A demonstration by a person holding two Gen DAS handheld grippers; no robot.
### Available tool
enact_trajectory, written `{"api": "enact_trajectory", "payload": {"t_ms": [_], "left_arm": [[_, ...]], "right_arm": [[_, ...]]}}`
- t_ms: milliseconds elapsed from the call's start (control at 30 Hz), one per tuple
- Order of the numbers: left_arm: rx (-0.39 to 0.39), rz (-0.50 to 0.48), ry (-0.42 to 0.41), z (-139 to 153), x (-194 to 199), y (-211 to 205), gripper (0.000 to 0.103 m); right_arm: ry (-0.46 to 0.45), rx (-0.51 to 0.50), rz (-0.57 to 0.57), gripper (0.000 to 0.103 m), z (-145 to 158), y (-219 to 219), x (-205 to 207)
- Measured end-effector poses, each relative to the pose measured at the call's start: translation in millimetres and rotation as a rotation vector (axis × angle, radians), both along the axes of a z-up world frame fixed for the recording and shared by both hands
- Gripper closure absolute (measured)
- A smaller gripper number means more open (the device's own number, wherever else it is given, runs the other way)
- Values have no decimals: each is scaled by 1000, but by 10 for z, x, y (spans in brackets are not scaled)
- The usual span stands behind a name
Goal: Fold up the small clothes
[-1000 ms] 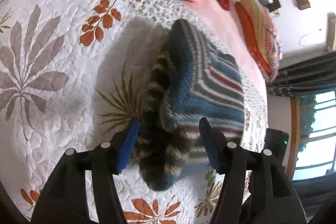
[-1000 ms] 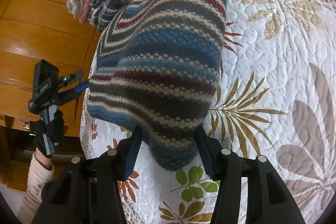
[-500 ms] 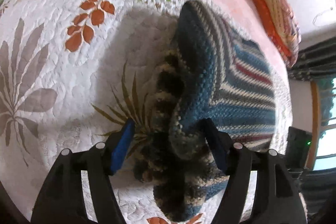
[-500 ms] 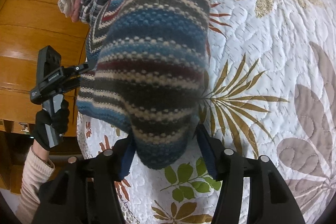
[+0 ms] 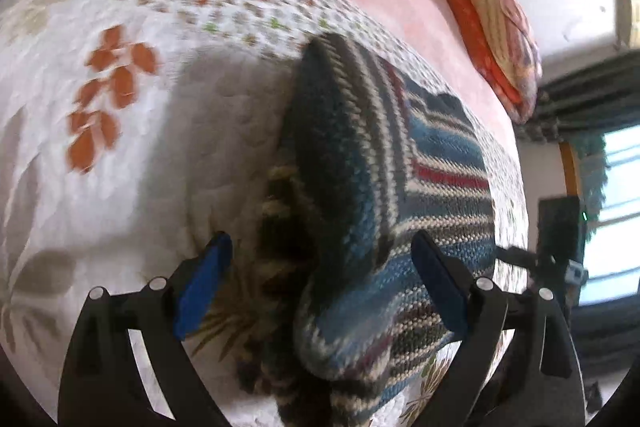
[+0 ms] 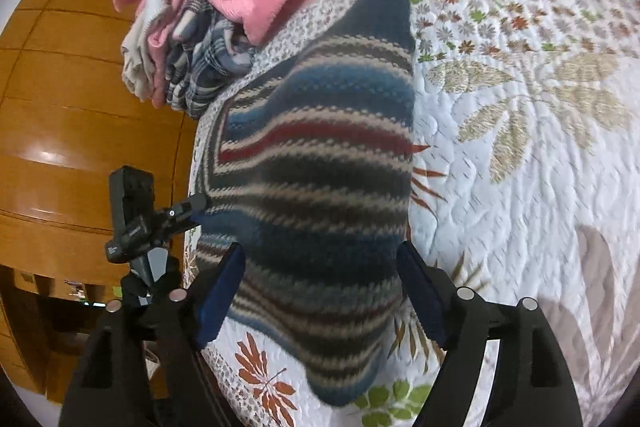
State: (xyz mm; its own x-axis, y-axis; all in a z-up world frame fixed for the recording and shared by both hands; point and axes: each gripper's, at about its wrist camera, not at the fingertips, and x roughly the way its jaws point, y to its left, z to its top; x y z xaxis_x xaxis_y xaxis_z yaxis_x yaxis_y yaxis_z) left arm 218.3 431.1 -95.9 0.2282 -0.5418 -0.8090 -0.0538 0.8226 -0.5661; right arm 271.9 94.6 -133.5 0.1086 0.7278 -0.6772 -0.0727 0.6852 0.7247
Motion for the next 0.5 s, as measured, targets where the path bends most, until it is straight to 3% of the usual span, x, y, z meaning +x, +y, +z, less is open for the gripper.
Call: {"api": "enact_trajectory", "payload": {"t_ms": [100,233,367,400,500], "left_arm": [[14,-51,1,-117,117,-106,13],[-25,-95,42,-371,239,-276,12],[-41,-116,33,-432,263,-371,12],[-37,-121,30,-429,253,-373,14],[-50,-113,12,-403,209,-370,33]], "right_arm": [[8,5,20,20,-129,120,76],[22,39,17,12,-334,206,143],[48,56,19,10,-461,277,221],[55,59,22,10,-483,312,243],[23,32,27,20,-461,356,246]]}}
